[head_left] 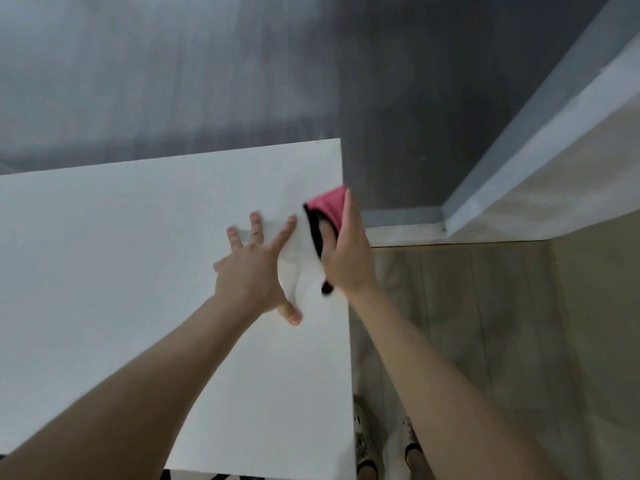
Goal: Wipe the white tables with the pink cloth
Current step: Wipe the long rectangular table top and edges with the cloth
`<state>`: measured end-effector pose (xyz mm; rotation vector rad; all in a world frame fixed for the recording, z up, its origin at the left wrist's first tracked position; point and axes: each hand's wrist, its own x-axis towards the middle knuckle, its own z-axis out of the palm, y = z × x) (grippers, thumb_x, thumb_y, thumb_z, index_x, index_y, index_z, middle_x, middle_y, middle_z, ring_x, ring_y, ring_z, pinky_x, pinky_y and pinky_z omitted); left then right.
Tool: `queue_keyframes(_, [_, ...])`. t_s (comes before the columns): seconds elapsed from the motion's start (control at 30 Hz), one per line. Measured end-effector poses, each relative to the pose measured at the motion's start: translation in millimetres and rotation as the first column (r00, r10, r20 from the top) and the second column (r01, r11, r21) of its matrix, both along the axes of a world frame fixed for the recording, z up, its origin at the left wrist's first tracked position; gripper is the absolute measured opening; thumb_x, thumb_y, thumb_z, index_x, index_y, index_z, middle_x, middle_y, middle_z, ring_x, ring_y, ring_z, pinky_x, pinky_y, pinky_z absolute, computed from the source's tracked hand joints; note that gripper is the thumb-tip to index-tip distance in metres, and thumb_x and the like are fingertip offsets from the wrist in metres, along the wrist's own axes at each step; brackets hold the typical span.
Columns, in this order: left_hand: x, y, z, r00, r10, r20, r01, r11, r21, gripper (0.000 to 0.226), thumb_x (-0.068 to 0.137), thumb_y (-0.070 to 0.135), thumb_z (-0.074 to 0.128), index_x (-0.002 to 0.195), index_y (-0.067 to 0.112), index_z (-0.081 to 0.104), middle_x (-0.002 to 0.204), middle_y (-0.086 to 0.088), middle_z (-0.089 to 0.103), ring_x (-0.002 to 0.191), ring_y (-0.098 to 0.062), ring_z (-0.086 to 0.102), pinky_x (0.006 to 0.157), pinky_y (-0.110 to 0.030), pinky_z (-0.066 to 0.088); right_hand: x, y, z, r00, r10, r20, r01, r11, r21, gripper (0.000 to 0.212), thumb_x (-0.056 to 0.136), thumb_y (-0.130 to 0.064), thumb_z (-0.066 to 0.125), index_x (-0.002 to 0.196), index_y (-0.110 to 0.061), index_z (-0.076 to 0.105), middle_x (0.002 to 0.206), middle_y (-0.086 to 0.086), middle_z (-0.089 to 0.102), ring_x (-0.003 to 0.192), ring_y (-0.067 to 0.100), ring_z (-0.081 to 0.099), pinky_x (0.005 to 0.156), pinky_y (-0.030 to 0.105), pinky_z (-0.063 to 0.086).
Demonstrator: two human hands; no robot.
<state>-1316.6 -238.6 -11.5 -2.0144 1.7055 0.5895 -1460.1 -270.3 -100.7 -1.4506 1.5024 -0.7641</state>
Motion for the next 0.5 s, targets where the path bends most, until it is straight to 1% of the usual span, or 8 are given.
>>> queue_keyframes(0.07, [0, 1, -1, 1.0, 0.012, -0.004, -0.012, 1.0, -0.003, 0.182, 0.035, 0.064, 0.106, 0.16, 0.061, -0.027, 0.179, -0.007, -0.026, 0.165, -0.052, -0.01, 0.113, -0.071, 0.048, 9, -69, 5, 0.999, -0.026, -0.041, 0.026, 1.0, -0.013, 0.075, 0.115, -0.039, 0.047, 0.173, -0.016, 0.007, 0.18, 0.005, 0.017, 0.163, 0.026, 0.024, 0.132, 0.037, 0.024])
queue_keyframes(0.1, [0, 1, -1, 1.0, 0.018, -0.004, -0.018, 1.0, -0.006, 0.182, 0.035, 0.064, 0.106, 0.16, 0.061, -0.026, 0.179, -0.006, -0.026, 0.165, -0.051, -0.01, 0.113, -0.071, 0.047, 12, -90, 6, 0.998, -0.037, -0.058, 0.037, 0.999, -0.008, 0.073, 0.115, -0.037, 0.046, 0.173, -0.014, 0.008, 0.18, 0.006, 0.016, 0.164, 0.026, 0.022, 0.133, 0.039, 0.023])
queue_keyframes(0.17, [0, 2, -1, 1.0, 0.024, 0.0, -0.024, 1.0, -0.009, 0.182, 0.034, 0.064, 0.106, 0.159, 0.063, -0.025, 0.18, -0.005, -0.025, 0.165, -0.05, -0.009, 0.113, -0.07, 0.047, 15, -94, 5, 0.997, -0.033, -0.074, 0.034, 0.999, 0.001, 0.071, 0.116, -0.036, 0.045, 0.173, -0.012, 0.009, 0.18, 0.008, 0.016, 0.165, 0.025, 0.021, 0.132, 0.042, 0.025])
queue_keyframes(0.23, [0, 3, -2, 1.0, 0.022, 0.0, -0.022, 1.0, -0.012, 0.182, 0.033, 0.064, 0.106, 0.159, 0.064, -0.026, 0.18, -0.004, -0.025, 0.165, -0.051, -0.009, 0.113, -0.07, 0.047, 7, -55, 5, 0.999, -0.014, -0.051, 0.013, 1.0, -0.015, 0.071, 0.116, -0.039, 0.044, 0.173, -0.016, 0.009, 0.18, 0.005, 0.018, 0.164, 0.025, 0.023, 0.131, 0.042, 0.029])
queue_keyframes(0.3, [0, 3, -2, 1.0, 0.022, 0.0, -0.022, 1.0, -0.017, 0.183, 0.033, 0.063, 0.107, 0.158, 0.064, -0.027, 0.179, -0.004, -0.026, 0.165, -0.051, -0.009, 0.113, -0.071, 0.047, -5, 15, 6, 1.0, 0.007, -0.012, -0.008, 1.0, -0.02, 0.073, 0.113, -0.049, 0.038, 0.174, -0.025, 0.005, 0.18, -0.002, 0.018, 0.163, 0.022, 0.026, 0.13, 0.04, 0.034])
queue_keyframes(0.4, [0, 3, -1, 1.0, 0.027, -0.001, -0.027, 0.999, -0.021, 0.184, 0.032, 0.063, 0.107, 0.158, 0.064, -0.027, 0.18, -0.005, -0.026, 0.165, -0.051, -0.009, 0.113, -0.072, 0.046, -23, 124, 14, 0.999, 0.046, 0.015, -0.046, 0.998, 0.037, 0.076, 0.106, -0.065, 0.027, 0.172, -0.04, -0.003, 0.18, -0.013, 0.012, 0.163, 0.013, 0.024, 0.128, 0.038, 0.037])
queue_keyframes(0.47, [-1, 3, 0, 0.999, 0.033, -0.003, -0.033, 0.999, -0.019, 0.184, 0.031, 0.064, 0.106, 0.158, 0.064, -0.027, 0.18, -0.005, -0.025, 0.165, -0.051, -0.009, 0.115, -0.073, 0.045, -28, 155, 13, 0.997, 0.066, 0.028, -0.067, 0.995, 0.069, 0.076, 0.105, -0.066, 0.026, 0.171, -0.042, -0.004, 0.18, -0.015, 0.008, 0.164, 0.011, 0.023, 0.127, 0.04, 0.039])
queue_keyframes(0.5, [-1, 3, 0, 0.999, 0.034, -0.001, -0.034, 0.999, -0.018, 0.184, 0.031, 0.064, 0.106, 0.157, 0.064, -0.027, 0.18, -0.005, -0.025, 0.165, -0.051, -0.009, 0.115, -0.072, 0.045, -29, 147, 13, 0.997, 0.069, 0.035, -0.071, 0.994, 0.081, 0.077, 0.105, -0.065, 0.028, 0.171, -0.041, -0.004, 0.18, -0.015, 0.008, 0.164, 0.012, 0.023, 0.128, 0.041, 0.038])
